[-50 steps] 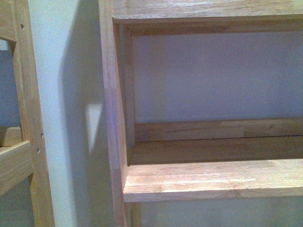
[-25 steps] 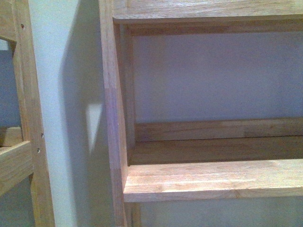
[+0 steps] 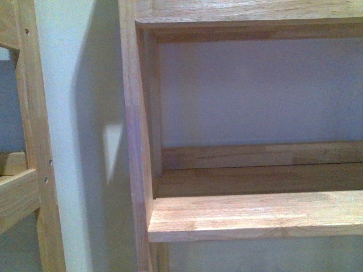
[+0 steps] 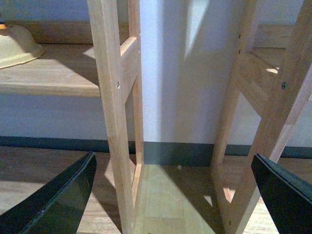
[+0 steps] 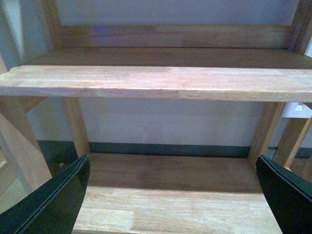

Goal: Put away toys

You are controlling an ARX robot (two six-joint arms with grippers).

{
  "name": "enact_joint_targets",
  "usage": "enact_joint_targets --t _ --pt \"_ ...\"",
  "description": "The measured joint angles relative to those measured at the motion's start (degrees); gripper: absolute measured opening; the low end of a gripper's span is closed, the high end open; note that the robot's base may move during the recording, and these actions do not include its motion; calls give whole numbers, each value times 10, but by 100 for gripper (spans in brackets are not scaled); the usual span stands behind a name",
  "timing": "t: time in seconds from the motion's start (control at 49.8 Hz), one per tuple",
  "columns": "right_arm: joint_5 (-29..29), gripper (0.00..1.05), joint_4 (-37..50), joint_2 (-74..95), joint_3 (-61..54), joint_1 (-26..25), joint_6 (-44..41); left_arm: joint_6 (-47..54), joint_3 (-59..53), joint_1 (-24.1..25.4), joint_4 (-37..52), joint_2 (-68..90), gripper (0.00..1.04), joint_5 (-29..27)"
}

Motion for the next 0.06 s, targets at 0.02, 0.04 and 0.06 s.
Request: enact_joint_targets --t 0.02,0.04,0.06 --pt "0 104 0 0 0 0 0 0 0 0 0 0 99 0" --pt "0 104 0 0 0 0 0 0 0 0 0 0 99 0" --pt "0 104 0 0 0 0 0 0 0 0 0 0 99 0"
